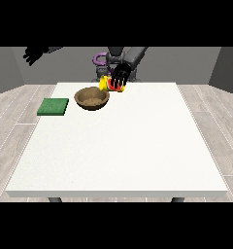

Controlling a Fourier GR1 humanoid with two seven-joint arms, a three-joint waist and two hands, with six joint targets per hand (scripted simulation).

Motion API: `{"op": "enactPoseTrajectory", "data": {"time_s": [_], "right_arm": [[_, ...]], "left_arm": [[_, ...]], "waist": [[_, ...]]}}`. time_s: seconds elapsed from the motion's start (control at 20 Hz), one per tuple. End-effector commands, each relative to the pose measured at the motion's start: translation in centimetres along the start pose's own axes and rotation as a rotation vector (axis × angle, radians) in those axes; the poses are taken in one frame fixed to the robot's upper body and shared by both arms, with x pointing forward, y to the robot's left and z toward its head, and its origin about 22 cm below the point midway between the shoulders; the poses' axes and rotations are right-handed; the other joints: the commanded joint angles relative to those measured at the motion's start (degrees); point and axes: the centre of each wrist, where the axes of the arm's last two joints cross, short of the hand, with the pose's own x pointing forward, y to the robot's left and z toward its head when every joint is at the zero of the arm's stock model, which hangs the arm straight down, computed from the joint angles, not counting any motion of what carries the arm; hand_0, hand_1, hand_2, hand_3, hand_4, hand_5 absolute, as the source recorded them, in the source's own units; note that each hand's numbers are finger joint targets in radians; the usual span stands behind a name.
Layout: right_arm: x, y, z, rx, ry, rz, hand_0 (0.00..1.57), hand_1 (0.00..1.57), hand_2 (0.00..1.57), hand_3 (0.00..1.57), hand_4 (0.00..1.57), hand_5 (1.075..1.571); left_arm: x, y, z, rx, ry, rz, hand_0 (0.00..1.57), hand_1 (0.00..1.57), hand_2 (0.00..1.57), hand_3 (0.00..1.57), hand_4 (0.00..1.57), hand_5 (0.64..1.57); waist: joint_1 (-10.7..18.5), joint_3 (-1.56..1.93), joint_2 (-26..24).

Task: Pick the cup and pour the ball into the bowl, then pick the bowl and place it on the pad

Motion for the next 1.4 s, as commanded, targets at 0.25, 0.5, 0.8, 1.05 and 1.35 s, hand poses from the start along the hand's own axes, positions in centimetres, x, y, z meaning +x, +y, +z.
{"op": "enactPoseTrajectory", "data": {"time_s": [0.25,0.5,0.8,1.05,1.35], "right_arm": [[0.0,1.2,-2.2,0.04,0.002,-0.01,0.0,0.0,0.0,0.25,0.7,1.556],[-0.3,2.8,-3.6,0.094,0.035,-0.023,0.0,0.0,0.0,0.31,0.69,1.553],[-2.7,2.2,-2.3,0.037,0.047,-0.014,0.0,0.0,0.0,0.27,0.69,1.548],[-0.8,2.1,-2.3,0.034,0.082,0.006,0.0,0.0,0.0,0.05,0.71,1.548],[-2.7,-0.3,0.2,-0.079,0.101,0.007,0.0,0.0,0.0,0.11,0.74,1.551]], "left_arm": [[4.4,2.6,-2.2,0.065,-0.032,-0.472,1.47,1.47,1.57,1.57,1.1,1.57],[6.9,3.5,-1.8,0.035,-0.058,-0.659,0.61,0.61,1.49,1.54,1.03,1.571],[9.5,3.8,0.4,-0.057,-0.163,-0.711,0.17,0.17,1.19,1.57,1.13,1.57],[3.9,4.9,-1.3,-0.002,-0.049,-0.559,0.0,0.0,1.15,1.49,1.04,1.567],[-0.7,8.9,-2.0,0.065,0.073,0.061,0.95,0.95,1.37,1.08,1.3,1.556]], "waist": [[-1.7,-0.06,-0.1],[-4.7,-0.1,-0.4],[-1.8,-0.13,-2.8],[-2.4,-0.23,-3.7],[5.3,-0.57,-5.4]]}}
